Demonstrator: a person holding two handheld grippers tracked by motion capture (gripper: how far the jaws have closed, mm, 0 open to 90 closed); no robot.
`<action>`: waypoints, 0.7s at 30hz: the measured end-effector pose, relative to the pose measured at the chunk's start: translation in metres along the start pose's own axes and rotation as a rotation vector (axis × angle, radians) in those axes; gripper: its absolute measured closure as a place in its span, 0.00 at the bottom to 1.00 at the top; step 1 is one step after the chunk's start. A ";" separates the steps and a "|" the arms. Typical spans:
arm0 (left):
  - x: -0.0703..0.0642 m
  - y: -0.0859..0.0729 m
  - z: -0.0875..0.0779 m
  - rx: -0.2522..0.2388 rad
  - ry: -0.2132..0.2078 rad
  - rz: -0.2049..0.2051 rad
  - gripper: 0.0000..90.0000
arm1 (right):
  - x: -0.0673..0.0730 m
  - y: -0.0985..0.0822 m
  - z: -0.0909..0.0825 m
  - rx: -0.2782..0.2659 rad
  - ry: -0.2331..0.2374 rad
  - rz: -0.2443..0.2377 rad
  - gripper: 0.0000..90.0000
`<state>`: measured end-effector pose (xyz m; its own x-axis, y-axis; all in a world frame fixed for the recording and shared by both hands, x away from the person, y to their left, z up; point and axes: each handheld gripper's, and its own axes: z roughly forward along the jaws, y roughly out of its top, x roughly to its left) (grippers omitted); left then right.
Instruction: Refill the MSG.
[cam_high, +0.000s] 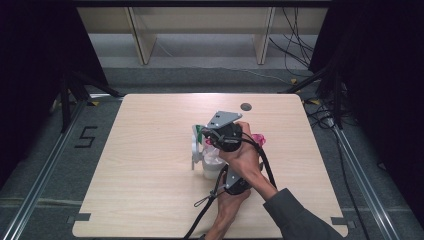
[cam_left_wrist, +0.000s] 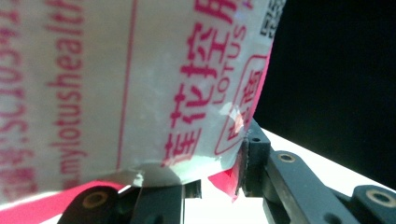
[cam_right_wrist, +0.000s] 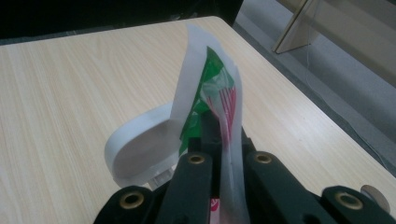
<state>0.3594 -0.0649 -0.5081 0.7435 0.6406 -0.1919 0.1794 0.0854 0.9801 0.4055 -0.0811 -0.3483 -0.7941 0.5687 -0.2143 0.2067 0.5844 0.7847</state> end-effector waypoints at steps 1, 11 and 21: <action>0.004 0.001 -0.003 0.048 0.002 0.057 0.82 | 0.000 0.000 0.000 0.001 0.001 -0.005 1.00; 0.004 0.000 -0.002 0.051 0.013 0.061 0.82 | -0.003 0.000 0.000 -0.021 -0.001 -0.016 1.00; 0.004 -0.001 -0.003 0.062 0.051 0.065 0.82 | -0.006 -0.002 -0.006 -0.029 0.008 0.015 1.00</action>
<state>0.3603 -0.0598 -0.5099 0.7217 0.6811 -0.1236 0.1723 -0.0038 0.9850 0.4061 -0.0892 -0.3451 -0.7957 0.5724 -0.1978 0.2021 0.5589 0.8042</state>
